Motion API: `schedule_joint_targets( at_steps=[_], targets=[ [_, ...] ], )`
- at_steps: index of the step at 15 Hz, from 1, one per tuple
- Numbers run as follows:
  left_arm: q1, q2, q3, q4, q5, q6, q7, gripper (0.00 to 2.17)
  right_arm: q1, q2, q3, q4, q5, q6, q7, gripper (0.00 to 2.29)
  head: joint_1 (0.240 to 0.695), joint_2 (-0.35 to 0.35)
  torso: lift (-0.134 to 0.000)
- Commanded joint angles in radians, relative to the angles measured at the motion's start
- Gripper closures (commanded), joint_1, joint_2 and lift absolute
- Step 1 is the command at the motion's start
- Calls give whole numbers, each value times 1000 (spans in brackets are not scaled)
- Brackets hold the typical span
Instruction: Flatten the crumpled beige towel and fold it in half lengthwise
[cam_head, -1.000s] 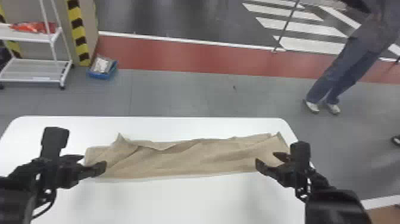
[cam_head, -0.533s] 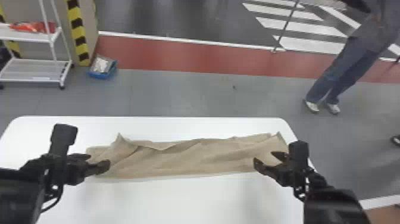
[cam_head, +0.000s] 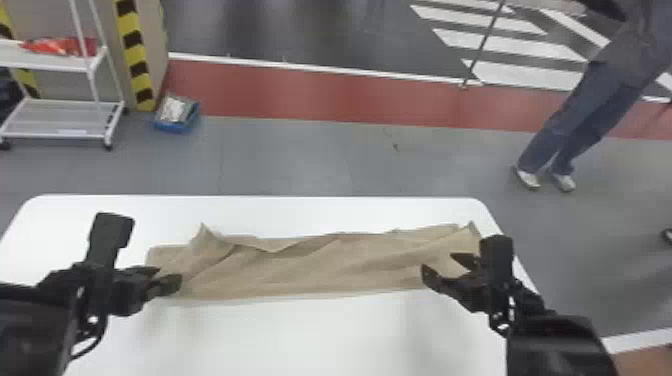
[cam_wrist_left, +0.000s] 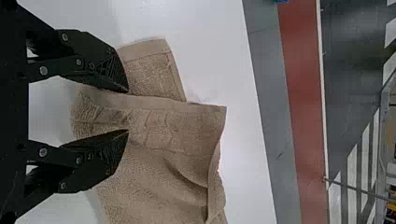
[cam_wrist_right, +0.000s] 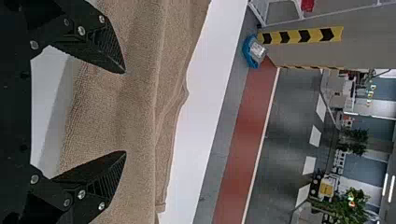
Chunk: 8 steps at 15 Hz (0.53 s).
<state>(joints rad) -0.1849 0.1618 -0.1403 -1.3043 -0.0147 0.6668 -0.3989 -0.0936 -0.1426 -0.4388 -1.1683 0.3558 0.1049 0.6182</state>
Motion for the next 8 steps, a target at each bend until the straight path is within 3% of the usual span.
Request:
schedule_joint_targets(
  at_steps=[1,4,5,6,7,8],
  targets=[
    [10,1,10,-9,-1,-2,0,704,0,9,11,-5,0,2,0,313,695,-230,0],
    [30,-1,18,-32,2,-14,-1,704,-8,20,40,9,-3,-4,-11,340,695,-215,0],
    [30,-2,18,-32,5,-32,0,704,-11,20,54,24,-6,-10,-21,569,695,-205,0],
    [30,-2,18,-30,10,-42,0,704,-28,17,57,62,-6,-17,-21,1045,695,-200,0],
    [30,-4,13,-30,10,-48,2,704,-37,17,65,98,-1,-35,-21,1706,695,-197,0],
    [33,-4,8,-30,10,-54,5,707,-38,15,68,116,8,-44,-18,1959,695,-193,0]
  ],
)
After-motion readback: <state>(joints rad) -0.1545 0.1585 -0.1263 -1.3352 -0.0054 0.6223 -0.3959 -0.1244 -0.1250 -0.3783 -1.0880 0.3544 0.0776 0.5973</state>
